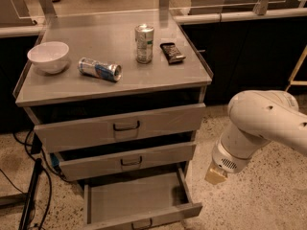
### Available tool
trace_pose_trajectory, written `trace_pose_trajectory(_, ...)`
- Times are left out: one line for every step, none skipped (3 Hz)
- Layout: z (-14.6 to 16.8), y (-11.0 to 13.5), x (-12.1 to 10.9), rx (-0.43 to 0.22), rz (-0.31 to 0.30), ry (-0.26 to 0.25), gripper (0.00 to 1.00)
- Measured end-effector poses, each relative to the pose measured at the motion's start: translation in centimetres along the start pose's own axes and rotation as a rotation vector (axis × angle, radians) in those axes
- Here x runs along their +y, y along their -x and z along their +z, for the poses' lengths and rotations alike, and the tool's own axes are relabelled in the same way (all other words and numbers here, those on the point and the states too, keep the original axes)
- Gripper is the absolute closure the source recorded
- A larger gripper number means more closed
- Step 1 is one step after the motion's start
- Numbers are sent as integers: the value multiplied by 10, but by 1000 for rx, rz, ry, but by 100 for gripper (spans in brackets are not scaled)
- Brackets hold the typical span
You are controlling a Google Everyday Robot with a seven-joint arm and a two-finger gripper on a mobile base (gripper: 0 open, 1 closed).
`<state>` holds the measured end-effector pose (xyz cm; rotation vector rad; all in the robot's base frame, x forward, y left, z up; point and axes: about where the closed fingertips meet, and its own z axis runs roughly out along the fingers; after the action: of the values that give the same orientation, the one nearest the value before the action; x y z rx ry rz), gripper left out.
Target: Close bottom drawer
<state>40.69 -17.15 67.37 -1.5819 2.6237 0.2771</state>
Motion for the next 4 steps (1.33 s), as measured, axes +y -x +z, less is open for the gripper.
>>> trace_pose_trajectory(56,-8,7,21,36,51,100)
trace_pose_trajectory(108,-12,10,39,84,122,100)
trace_pose_trajectory(109,-12,10,39,84,122,100)
trace_pose_trajectory(161,-14,8,53,139,197,100)
